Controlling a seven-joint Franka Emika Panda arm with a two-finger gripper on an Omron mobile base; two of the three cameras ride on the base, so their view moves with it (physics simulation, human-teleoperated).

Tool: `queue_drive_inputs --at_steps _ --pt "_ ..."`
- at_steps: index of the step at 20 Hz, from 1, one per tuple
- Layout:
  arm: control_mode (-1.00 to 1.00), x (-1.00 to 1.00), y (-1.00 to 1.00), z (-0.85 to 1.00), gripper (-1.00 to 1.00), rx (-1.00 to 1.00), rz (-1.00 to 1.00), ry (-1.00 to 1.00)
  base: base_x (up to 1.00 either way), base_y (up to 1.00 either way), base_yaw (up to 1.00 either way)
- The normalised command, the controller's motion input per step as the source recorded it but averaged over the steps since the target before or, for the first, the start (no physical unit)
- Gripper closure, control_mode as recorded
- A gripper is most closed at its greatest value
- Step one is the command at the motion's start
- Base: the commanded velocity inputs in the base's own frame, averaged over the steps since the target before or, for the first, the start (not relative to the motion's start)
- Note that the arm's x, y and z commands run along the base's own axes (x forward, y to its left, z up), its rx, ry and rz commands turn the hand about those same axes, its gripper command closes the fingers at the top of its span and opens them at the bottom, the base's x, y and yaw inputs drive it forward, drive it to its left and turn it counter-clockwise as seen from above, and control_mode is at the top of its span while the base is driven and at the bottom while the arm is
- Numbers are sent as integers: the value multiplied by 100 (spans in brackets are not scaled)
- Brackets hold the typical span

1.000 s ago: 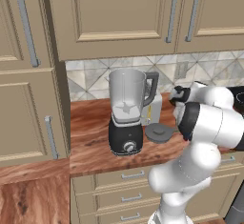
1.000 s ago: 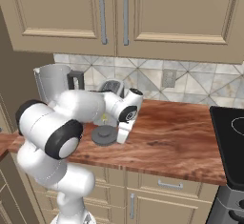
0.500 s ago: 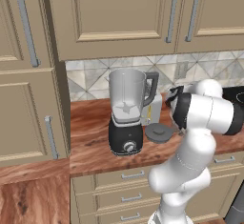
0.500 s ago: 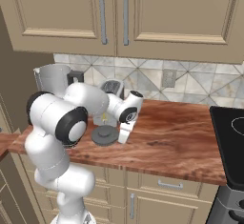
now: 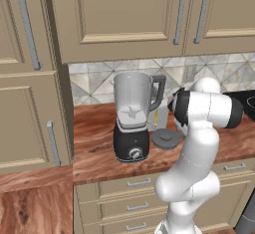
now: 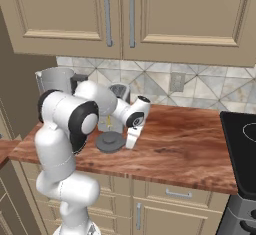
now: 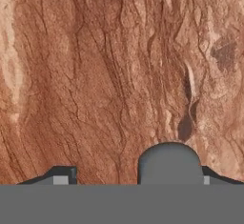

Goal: Close the lid blender by securely placing the lid on top.

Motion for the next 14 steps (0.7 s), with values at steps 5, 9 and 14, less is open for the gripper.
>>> queue_drive_inputs --at_steps 5,9,14 --pt "-100 4 10 -34 100 0 0 2 0 0 0" --pt "-100 -1 8 -24 100 0 0 -2 0 0 0" --pt "-100 -18 0 -1 100 1 -1 -8 0 0 0"
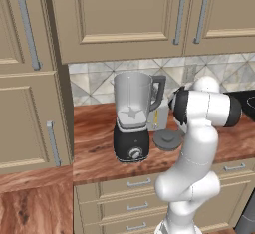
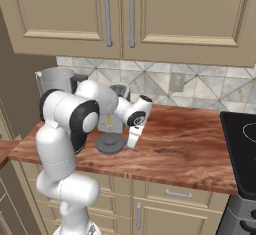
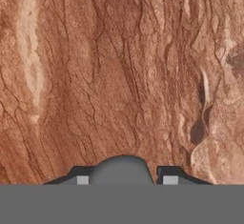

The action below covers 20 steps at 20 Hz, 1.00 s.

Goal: Close the lid blender by securely placing the lid on top.

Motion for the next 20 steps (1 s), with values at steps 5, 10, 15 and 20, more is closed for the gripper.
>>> queue_drive_inputs --at_steps 5,10,15,20 --pt "-100 -42 -4 17 100 0 -10 -7 0 0 0" --pt "-100 -47 -4 54 100 0 -12 -11 0 0 0" --pt "-100 -61 0 60 100 0 -14 -25 0 0 0" --pt "-100 -68 0 40 100 3 -12 -33 0 0 0"
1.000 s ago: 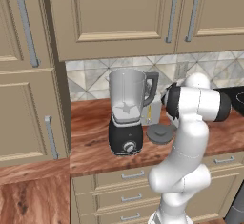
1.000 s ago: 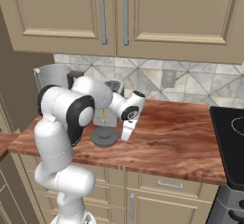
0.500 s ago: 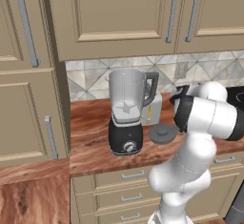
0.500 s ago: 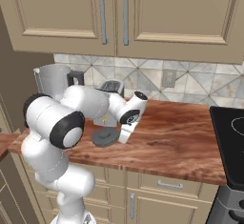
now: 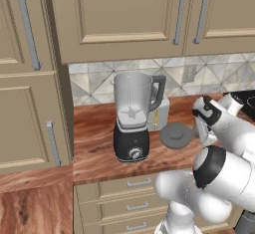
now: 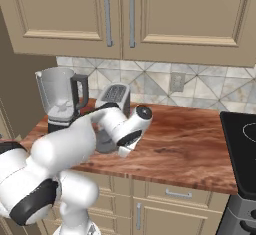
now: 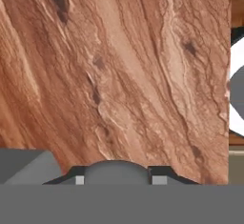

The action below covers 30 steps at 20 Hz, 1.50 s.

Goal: Close the lid blender by securely placing the lid on top.

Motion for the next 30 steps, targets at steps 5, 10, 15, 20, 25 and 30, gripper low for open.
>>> queue_drive_inputs --at_steps 5,10,15,20,25,30 --pt "-100 -58 0 68 100 2 -11 -24 0 0 0" --pt "-100 -38 -4 99 100 2 -8 -16 0 0 0" --pt "-100 -29 -1 98 100 5 -7 -5 0 0 0" --pt "-100 -40 -9 94 100 7 -1 -7 0 0 0" --pt "-100 -32 -8 87 100 8 0 -9 0 0 0" --pt "-100 -21 5 75 100 7 0 -7 0 0 0"
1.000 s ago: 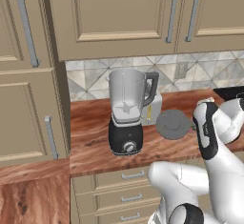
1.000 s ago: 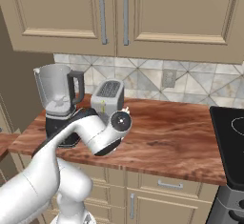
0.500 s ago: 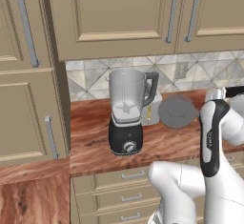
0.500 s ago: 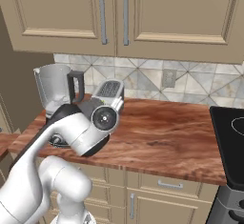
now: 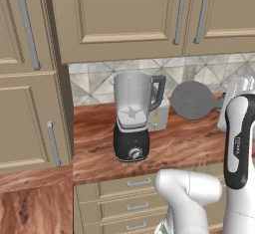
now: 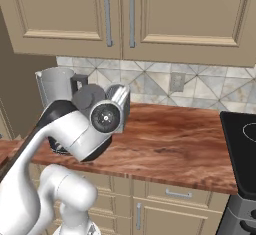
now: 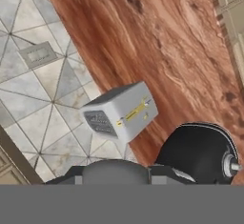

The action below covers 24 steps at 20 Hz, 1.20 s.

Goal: Close the lid blender by securely placing the lid on top.

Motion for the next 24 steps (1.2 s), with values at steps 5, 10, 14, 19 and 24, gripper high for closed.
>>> queue_drive_inputs --at_steps 5,10,14,19,24 --pt "-100 -6 31 64 100 6 0 -2 0 0 0" --pt "-100 -14 39 53 100 6 0 -3 0 0 0" --pt "-100 -16 39 45 100 5 0 -3 0 0 0" --pt "-100 3 54 15 100 1 0 1 0 0 0" --pt "-100 26 53 0 100 1 1 5 0 0 0"
